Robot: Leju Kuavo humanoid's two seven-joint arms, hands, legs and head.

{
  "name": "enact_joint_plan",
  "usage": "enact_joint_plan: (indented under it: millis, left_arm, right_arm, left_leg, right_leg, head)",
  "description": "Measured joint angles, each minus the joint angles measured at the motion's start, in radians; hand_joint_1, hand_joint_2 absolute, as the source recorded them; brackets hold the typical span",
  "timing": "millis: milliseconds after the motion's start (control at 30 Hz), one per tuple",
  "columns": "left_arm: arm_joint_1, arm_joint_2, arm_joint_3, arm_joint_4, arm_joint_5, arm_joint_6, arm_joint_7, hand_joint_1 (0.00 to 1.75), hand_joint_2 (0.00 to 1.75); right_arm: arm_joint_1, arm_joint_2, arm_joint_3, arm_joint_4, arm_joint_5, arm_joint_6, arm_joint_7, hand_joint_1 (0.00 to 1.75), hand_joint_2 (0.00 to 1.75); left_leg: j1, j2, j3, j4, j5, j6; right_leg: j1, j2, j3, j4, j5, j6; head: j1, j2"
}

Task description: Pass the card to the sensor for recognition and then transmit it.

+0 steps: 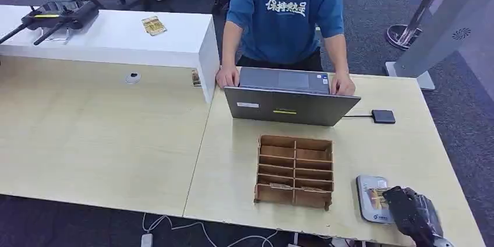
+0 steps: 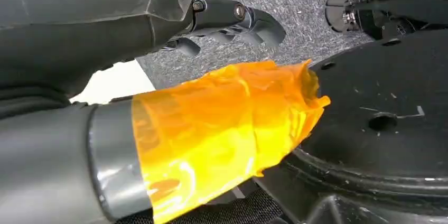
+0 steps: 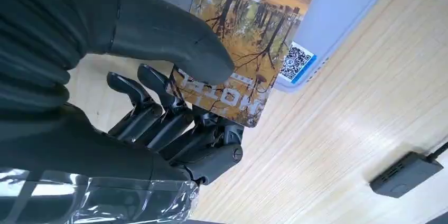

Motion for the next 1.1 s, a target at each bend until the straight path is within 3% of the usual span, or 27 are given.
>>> enact_joint_plan:
  millis: [67,200,500,833,1100]
  left_arm:
    - [0.000,0.003,0.000,0.000,-0.002,-0.008,0.000,0.00,0.00]
    - [0.002,0.005,0.000,0.000,0.000,-0.008,-0.002,0.00,0.00]
    - [0.007,0.003,0.001,0.000,-0.001,-0.005,-0.011,0.00,0.00]
    - [0.009,0.003,0.001,0.000,-0.006,-0.007,-0.019,0.00,0.00]
    - [0.010,0.009,0.000,0.000,-0.030,-0.008,-0.021,0.00,0.00]
  right_arm:
    - [-0.008,-0.017,0.004,-0.002,-0.036,0.040,-0.017,1.75,1.75]
    - [-0.008,-0.030,0.003,-0.041,-0.114,0.024,-0.080,1.75,1.75]
    - [-0.042,-0.070,-0.016,-0.169,-0.223,0.018,-0.108,1.75,1.75]
    - [-0.089,-0.076,-0.021,-0.205,-0.246,-0.004,-0.132,1.75,1.75]
    - [-0.225,-0.076,0.013,-0.192,-0.188,-0.052,-0.115,1.75,1.75]
  left_leg:
    - [0.000,0.000,0.000,0.000,0.000,0.000]
    - [0.000,0.000,-0.001,0.000,0.000,0.000]
    - [0.000,0.000,-0.002,0.000,0.000,0.000]
    - [0.000,0.000,-0.003,0.000,0.000,0.000]
    - [0.000,0.002,-0.004,0.000,0.001,0.000]
  right_leg:
    - [0.000,0.000,0.000,0.000,0.000,0.000]
    - [0.000,0.000,0.000,0.000,0.001,0.000]
    - [0.000,0.000,-0.002,0.000,0.000,0.000]
    - [0.000,-0.001,-0.003,0.000,0.000,0.000]
    - [0.000,0.001,-0.003,0.001,0.001,0.000]
  head:
    - [0.000,0.000]
    - [0.000,0.000]
    - [0.000,0.000]
    - [0.000,0.000]
    - [0.000,0.000]
